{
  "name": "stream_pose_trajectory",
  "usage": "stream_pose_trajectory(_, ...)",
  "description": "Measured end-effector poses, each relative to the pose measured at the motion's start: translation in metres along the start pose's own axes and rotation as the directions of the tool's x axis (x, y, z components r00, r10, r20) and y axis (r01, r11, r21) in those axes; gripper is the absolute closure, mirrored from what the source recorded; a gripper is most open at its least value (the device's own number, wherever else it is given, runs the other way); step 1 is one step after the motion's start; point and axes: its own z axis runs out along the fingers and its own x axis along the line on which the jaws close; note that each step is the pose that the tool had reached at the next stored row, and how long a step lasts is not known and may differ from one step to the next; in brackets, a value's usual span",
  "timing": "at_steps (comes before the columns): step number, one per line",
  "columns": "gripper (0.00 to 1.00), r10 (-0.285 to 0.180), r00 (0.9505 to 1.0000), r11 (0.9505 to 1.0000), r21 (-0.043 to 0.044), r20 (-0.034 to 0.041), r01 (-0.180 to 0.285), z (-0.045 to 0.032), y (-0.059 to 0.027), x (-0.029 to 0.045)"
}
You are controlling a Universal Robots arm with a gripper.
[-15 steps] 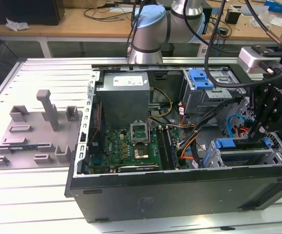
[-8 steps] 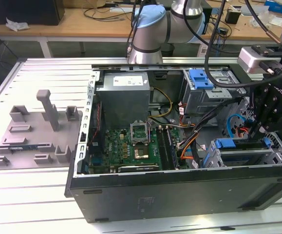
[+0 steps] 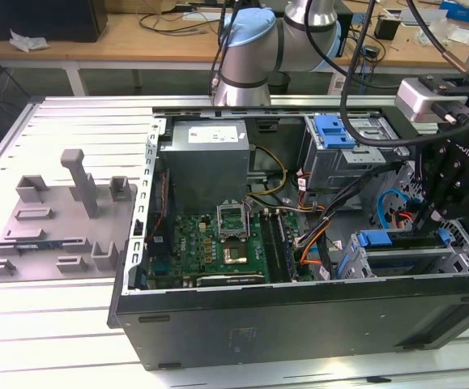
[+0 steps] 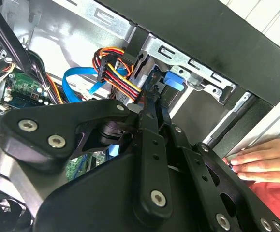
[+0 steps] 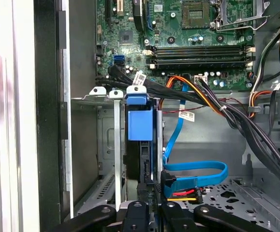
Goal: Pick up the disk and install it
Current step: 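Insert the first disk wire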
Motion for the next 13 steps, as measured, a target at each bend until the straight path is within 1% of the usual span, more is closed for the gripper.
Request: stream_pose_trajectory(13,0.83,-0.001,1.0000,1.0000,0.0001,0.0000,0.001,0.0011,0.0000,0.0009)
